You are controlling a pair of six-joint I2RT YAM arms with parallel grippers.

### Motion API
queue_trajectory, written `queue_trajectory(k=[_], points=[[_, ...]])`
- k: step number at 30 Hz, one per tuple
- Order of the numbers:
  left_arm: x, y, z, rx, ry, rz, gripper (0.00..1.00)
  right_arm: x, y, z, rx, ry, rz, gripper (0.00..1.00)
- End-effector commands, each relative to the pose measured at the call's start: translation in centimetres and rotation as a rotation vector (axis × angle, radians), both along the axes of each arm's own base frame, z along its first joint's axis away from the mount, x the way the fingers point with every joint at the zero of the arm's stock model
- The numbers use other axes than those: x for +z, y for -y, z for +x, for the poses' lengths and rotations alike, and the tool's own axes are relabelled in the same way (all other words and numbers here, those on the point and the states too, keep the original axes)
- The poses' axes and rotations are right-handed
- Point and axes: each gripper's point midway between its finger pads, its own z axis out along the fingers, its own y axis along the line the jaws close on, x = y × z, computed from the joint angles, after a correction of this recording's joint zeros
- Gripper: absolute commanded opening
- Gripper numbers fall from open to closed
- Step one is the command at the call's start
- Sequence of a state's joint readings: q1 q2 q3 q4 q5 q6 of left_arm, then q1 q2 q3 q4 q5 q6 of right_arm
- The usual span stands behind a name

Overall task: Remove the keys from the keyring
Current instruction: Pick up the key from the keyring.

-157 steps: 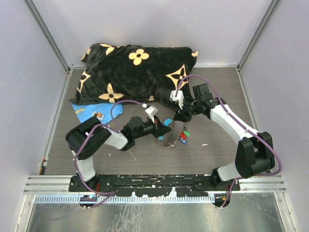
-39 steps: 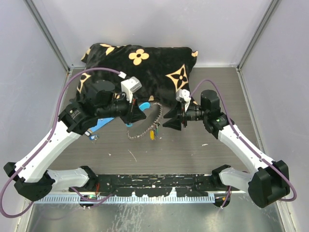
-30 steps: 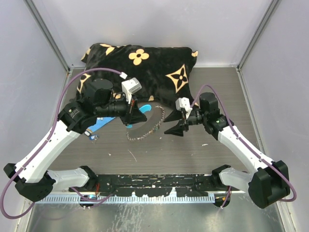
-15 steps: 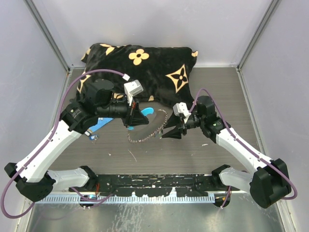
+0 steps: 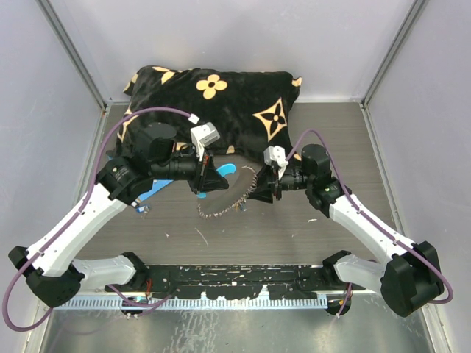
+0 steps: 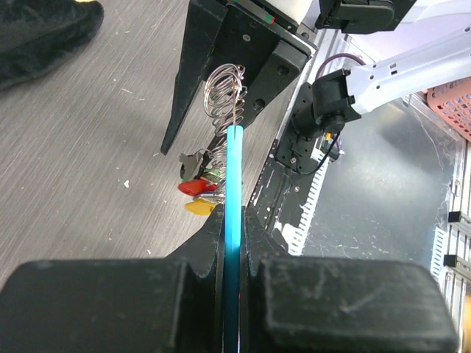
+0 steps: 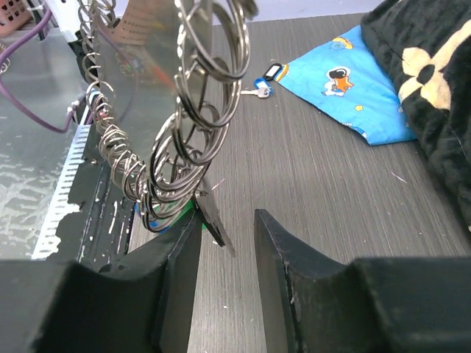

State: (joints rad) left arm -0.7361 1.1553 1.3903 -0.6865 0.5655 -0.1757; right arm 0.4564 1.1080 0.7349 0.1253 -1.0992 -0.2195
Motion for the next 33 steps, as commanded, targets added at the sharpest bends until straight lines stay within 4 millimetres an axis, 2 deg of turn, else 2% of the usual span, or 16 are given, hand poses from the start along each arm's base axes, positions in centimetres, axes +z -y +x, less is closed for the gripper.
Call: queue_trajectory(k=[1, 9, 16, 22, 33], points=[[3.5, -0.1, 0.4, 0.034, 0.091, -0.114, 0.00, 1.9, -0.1, 0.5, -0.033, 0.048, 0.040, 0.39], [3.7, -0.3, 1.6, 0.107, 0.059, -0.182, 0.00, 1.4, -0.6, -0.2, -0.006, 0.041, 0.085, 0.38], [4.0, -0.1, 1.3, 0.079, 0.029, -0.211, 0.00, 1.5, -0.9, -1.8, 0.064, 0.057, 0.143, 0.38], [4.3, 0.2, 1.1, 0.064, 0.022, -0.227, 0.00, 1.9, -1.1, -1.5, 0.040, 0.052, 0.170, 0.37], [4.9, -0.3, 0.9, 0.068, 0.030, -0.237, 0.00, 2.4, -1.1, -0.7, -0.002, 0.056, 0.176, 0.21]])
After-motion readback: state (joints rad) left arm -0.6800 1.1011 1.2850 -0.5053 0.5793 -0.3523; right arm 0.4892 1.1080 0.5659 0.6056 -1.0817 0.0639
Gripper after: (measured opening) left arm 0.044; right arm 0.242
